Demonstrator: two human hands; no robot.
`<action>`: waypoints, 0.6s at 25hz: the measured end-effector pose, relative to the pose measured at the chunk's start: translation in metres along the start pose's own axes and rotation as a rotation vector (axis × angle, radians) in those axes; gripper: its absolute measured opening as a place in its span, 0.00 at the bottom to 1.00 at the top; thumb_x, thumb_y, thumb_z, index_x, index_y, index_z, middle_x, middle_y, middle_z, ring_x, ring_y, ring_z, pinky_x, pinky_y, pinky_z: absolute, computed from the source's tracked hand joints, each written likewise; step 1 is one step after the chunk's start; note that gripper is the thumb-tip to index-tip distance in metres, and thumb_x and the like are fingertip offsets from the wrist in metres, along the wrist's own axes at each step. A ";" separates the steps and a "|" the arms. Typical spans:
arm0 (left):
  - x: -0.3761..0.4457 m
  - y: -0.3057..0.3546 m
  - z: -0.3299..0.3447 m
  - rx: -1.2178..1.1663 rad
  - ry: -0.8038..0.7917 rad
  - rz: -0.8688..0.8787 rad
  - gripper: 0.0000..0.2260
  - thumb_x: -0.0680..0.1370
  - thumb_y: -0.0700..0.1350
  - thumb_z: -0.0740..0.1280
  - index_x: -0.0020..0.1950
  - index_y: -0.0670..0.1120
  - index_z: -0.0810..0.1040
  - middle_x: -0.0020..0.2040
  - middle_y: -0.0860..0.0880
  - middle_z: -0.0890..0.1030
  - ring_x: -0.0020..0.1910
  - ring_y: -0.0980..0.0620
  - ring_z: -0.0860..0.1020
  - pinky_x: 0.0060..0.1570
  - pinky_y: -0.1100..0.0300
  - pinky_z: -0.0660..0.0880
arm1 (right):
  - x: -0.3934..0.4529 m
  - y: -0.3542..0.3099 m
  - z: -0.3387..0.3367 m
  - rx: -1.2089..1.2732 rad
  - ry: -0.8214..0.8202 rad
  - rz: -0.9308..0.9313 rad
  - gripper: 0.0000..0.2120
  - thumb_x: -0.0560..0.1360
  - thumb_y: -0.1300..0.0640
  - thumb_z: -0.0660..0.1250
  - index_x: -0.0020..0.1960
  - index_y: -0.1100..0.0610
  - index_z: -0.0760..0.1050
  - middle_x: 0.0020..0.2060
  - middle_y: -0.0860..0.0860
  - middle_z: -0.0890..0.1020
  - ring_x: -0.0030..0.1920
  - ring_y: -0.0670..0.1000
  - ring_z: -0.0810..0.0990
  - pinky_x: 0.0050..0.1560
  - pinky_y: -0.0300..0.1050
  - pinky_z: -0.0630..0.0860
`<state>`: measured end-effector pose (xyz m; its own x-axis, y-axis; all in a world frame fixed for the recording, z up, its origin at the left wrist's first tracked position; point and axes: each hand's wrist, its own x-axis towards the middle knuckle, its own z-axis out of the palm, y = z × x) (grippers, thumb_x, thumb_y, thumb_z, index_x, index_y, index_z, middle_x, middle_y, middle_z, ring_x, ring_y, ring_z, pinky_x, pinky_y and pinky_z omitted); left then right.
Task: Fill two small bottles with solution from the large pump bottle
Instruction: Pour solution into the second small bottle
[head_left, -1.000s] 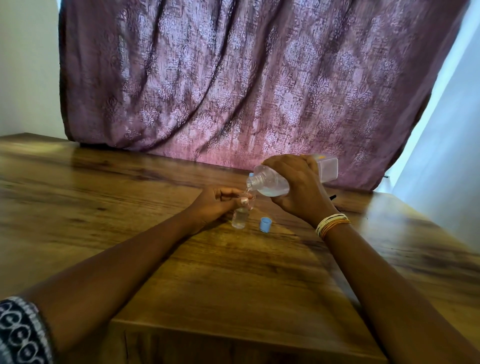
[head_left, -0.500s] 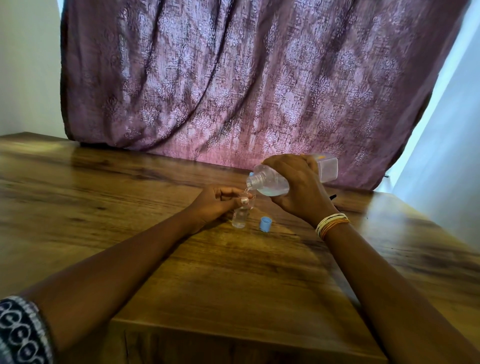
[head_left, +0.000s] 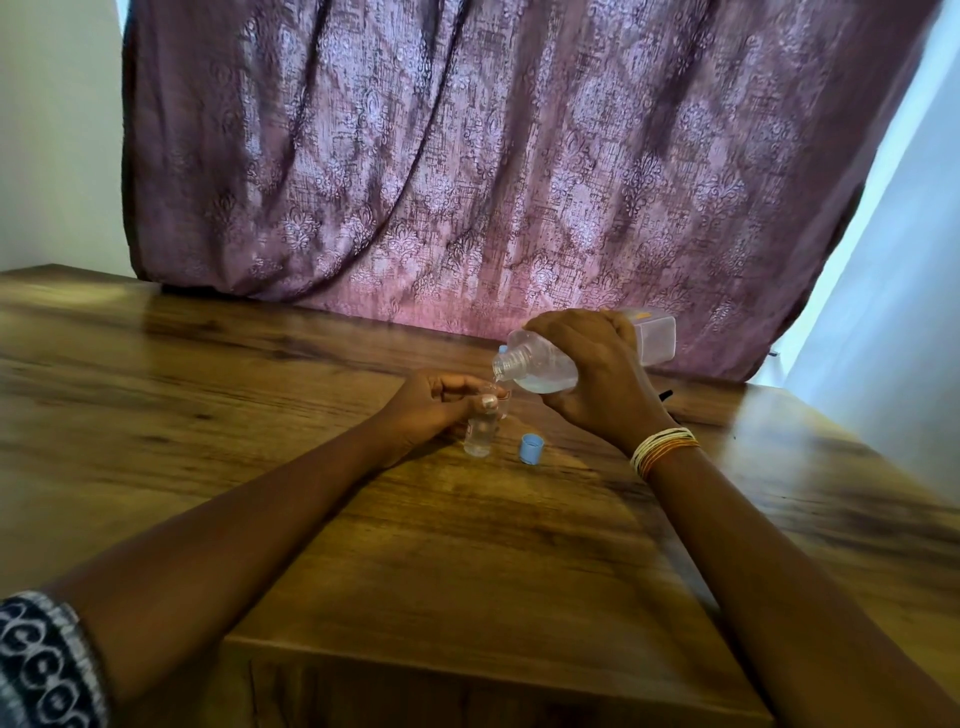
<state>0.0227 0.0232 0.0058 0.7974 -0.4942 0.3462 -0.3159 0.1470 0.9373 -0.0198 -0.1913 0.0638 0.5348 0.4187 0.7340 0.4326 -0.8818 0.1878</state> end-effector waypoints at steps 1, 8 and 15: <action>0.000 -0.001 0.000 -0.009 0.002 -0.002 0.06 0.73 0.39 0.70 0.49 0.47 0.83 0.40 0.51 0.87 0.37 0.56 0.84 0.34 0.63 0.80 | 0.000 0.000 0.000 0.000 0.002 0.000 0.25 0.68 0.45 0.71 0.63 0.51 0.75 0.59 0.47 0.80 0.62 0.53 0.77 0.63 0.59 0.65; 0.002 -0.002 -0.001 -0.016 -0.009 -0.004 0.07 0.74 0.39 0.70 0.50 0.46 0.83 0.41 0.52 0.87 0.39 0.55 0.85 0.34 0.63 0.79 | 0.000 -0.001 -0.001 0.003 0.001 -0.006 0.24 0.68 0.45 0.69 0.63 0.51 0.75 0.58 0.48 0.80 0.61 0.54 0.77 0.61 0.57 0.65; 0.001 -0.002 -0.002 -0.011 -0.019 0.010 0.11 0.70 0.44 0.72 0.52 0.45 0.83 0.45 0.47 0.87 0.44 0.48 0.84 0.41 0.55 0.79 | 0.000 -0.002 -0.001 0.008 -0.003 0.007 0.24 0.68 0.46 0.70 0.63 0.52 0.75 0.59 0.48 0.81 0.61 0.53 0.77 0.62 0.59 0.66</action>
<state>0.0248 0.0239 0.0043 0.7841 -0.5090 0.3551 -0.3180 0.1617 0.9342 -0.0217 -0.1897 0.0643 0.5399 0.4129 0.7335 0.4343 -0.8831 0.1774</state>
